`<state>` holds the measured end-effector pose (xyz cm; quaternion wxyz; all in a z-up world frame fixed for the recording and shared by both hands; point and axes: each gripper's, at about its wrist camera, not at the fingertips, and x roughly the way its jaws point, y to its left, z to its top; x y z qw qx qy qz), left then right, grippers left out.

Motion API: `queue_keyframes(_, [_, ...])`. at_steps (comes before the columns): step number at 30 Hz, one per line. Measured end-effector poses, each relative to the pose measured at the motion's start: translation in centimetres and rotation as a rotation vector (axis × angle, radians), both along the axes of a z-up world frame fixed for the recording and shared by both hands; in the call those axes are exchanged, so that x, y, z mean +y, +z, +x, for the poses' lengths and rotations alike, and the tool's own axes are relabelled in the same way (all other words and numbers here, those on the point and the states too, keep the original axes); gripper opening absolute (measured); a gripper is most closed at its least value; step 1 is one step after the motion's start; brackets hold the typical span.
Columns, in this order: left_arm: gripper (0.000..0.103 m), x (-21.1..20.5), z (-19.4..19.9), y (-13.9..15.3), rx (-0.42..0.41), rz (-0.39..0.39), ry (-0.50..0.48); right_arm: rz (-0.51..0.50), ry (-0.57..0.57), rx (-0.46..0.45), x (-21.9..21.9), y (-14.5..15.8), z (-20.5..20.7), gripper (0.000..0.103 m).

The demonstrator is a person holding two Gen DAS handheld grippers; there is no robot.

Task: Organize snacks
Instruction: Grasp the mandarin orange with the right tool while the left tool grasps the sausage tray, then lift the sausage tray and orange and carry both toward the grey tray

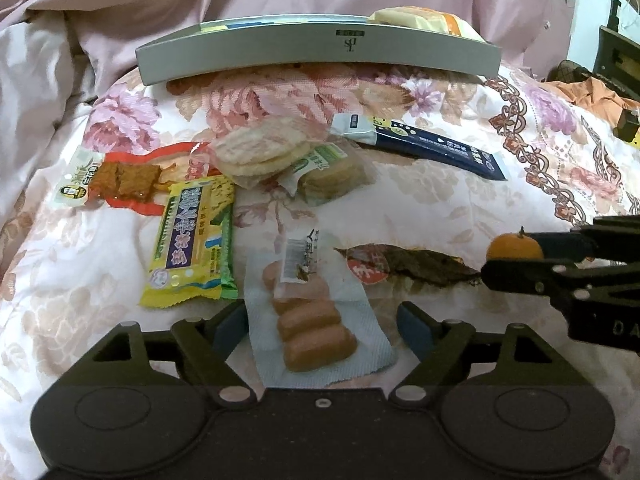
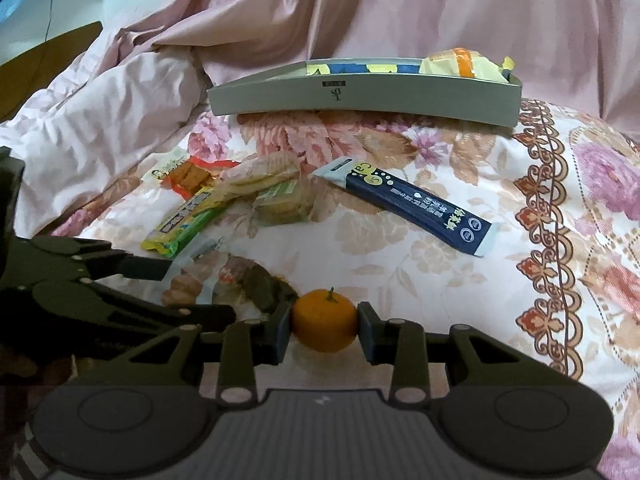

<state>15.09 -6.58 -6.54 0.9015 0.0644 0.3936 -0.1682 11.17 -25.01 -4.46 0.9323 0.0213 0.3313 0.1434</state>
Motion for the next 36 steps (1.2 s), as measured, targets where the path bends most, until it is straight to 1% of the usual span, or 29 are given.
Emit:
queue_keyframes(1, [0.083, -0.1, 0.1, 0.0, -0.001, 0.002, -0.001, 0.001, 0.0, 0.0, 0.0, 0.0, 0.0, 0.039])
queue_keyframes(3, [0.079, -0.1, 0.1, 0.0, -0.006, 0.003, 0.008, -0.005, 0.003, -0.003, 0.2, -0.2, -0.1, 0.039])
queue_keyframes(4, [0.072, 0.0, 0.1, 0.0, -0.01, 0.004, 0.017, -0.006, 0.005, -0.004, 0.2, -0.2, -0.1, 0.039])
queue_keyframes(8, [0.067, 0.6, 0.2, 0.2, 0.0, -0.028, 0.045, -0.002, 0.008, -0.011, 0.3, -0.4, 0.0, 0.039])
queue_keyframes(10, [0.066, 0.9, 0.0, 0.3, 0.007, -0.042, 0.062, -0.003, 0.011, -0.017, 0.3, -0.4, 0.1, 0.039])
queue_keyframes(12, [0.065, 1.1, -0.3, 0.5, 0.019, -0.061, 0.077, -0.005, 0.015, -0.022, 0.3, -0.3, 0.1, 0.039])
queue_keyframes(21, [0.064, 2.0, -1.6, 1.4, 0.101, -0.189, 0.139, -0.027, 0.064, -0.055, 1.1, 0.0, -0.3, 0.039])
queue_keyframes(23, [0.064, 2.1, -2.0, 1.6, 0.108, -0.202, 0.147, -0.032, 0.074, -0.064, 1.3, 0.2, -0.5, 0.039])
queue_keyframes(36, [0.064, 2.9, -5.3, 3.4, 0.039, -0.234, 0.181, -0.016, 0.097, -0.132, 1.4, 1.8, -1.0, 0.039])
